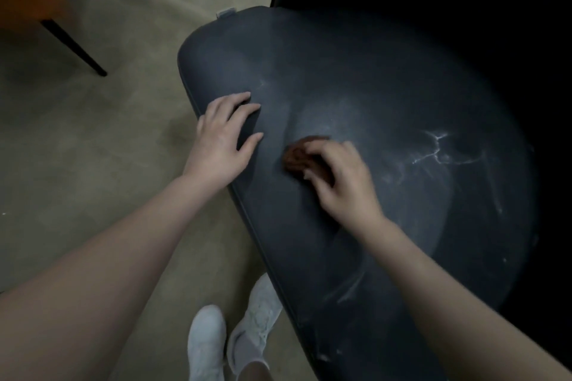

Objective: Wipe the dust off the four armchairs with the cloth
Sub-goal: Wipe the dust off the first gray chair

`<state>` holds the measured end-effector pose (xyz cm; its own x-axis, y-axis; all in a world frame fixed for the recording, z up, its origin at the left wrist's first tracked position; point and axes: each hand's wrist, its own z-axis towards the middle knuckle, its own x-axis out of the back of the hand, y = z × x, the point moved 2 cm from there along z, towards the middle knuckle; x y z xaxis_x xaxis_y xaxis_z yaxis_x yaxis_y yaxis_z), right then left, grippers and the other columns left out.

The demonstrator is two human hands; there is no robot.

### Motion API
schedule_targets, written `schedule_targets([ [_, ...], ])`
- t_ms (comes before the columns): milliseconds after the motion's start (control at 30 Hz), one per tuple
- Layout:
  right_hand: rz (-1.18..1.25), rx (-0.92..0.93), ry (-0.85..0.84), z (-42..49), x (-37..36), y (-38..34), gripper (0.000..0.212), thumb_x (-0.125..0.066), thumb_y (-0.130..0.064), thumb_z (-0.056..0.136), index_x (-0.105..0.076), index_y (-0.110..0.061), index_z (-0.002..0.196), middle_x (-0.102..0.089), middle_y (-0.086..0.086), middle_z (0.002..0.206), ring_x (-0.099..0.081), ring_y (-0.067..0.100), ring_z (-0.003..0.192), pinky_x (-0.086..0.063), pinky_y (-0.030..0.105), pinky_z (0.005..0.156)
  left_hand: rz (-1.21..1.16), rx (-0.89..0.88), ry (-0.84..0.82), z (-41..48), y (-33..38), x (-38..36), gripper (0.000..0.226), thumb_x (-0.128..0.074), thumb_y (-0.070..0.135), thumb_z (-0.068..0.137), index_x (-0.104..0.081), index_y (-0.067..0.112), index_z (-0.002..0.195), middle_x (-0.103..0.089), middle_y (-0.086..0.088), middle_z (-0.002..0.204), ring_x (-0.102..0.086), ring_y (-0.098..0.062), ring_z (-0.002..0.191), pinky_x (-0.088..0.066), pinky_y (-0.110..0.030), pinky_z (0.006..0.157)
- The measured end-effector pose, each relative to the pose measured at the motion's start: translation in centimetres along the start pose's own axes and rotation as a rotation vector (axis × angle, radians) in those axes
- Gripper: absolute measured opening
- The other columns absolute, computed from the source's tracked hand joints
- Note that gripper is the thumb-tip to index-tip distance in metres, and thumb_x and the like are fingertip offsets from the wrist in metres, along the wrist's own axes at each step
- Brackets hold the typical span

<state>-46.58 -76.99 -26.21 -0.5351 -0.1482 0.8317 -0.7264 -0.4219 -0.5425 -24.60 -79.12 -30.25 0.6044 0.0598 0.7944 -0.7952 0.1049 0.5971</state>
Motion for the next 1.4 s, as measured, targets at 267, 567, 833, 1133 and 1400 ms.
schedule_targets([
  [267,-0.036,-0.075,0.037,-4.8,2.3,2.0,0.025,-0.065,-0.011,0.087,-0.065,-0.004,0.111,-0.068,0.007,0.113,-0.062,0.030,0.100,-0.038,0.024,0.095,-0.007,-0.063,-0.045,-2.4,1.4,-0.7,0.055,-0.055,0.036,0.093,-0.050,0.012,0.142,-0.041,-0.007,0.154,-0.030,-0.025,0.144,-0.031,-0.049,0.113],
  [567,0.001,0.019,-0.035,-7.1,-1.1,-2.2,0.023,-0.066,-0.010,0.088,-0.065,-0.005,0.111,-0.067,0.005,0.115,-0.059,0.029,0.097,-0.046,0.034,0.089,0.026,-0.094,-0.054,-4.0,1.6,-1.1,0.056,-0.057,0.043,0.089,-0.057,0.013,0.136,-0.046,-0.006,0.150,-0.035,-0.027,0.141,-0.031,-0.046,0.111],
  [833,-0.092,-0.197,0.136,-8.5,2.4,1.4,0.025,-0.066,-0.008,0.086,-0.066,-0.004,0.110,-0.068,0.007,0.111,-0.057,0.028,0.097,-0.037,0.018,0.092,0.053,-0.085,-0.078,-4.5,2.5,-0.4,0.056,-0.070,0.033,0.086,-0.057,0.010,0.136,-0.046,-0.009,0.149,-0.038,-0.032,0.138,-0.030,-0.052,0.112],
  [1133,0.037,-0.019,-0.100,-11.6,-0.7,-3.2,0.028,-0.069,-0.008,0.086,-0.064,-0.009,0.114,-0.066,-0.001,0.120,-0.058,0.026,0.097,-0.049,0.033,0.087,0.080,-0.094,-0.116,-6.3,3.2,-0.7,0.058,-0.071,0.036,0.086,-0.057,0.013,0.136,-0.045,-0.007,0.151,-0.038,-0.031,0.138,-0.031,-0.053,0.111],
  [1400,-0.057,-0.325,0.327,-9.2,2.1,1.7,0.025,-0.068,-0.004,0.082,-0.066,-0.005,0.107,-0.069,0.008,0.107,-0.056,0.027,0.094,-0.039,0.023,0.089,0.107,-0.152,-0.135,-5.3,5.3,-1.0,0.056,-0.067,0.038,0.088,-0.056,0.011,0.136,-0.046,-0.007,0.148,-0.040,-0.030,0.136,-0.031,-0.050,0.109],
])
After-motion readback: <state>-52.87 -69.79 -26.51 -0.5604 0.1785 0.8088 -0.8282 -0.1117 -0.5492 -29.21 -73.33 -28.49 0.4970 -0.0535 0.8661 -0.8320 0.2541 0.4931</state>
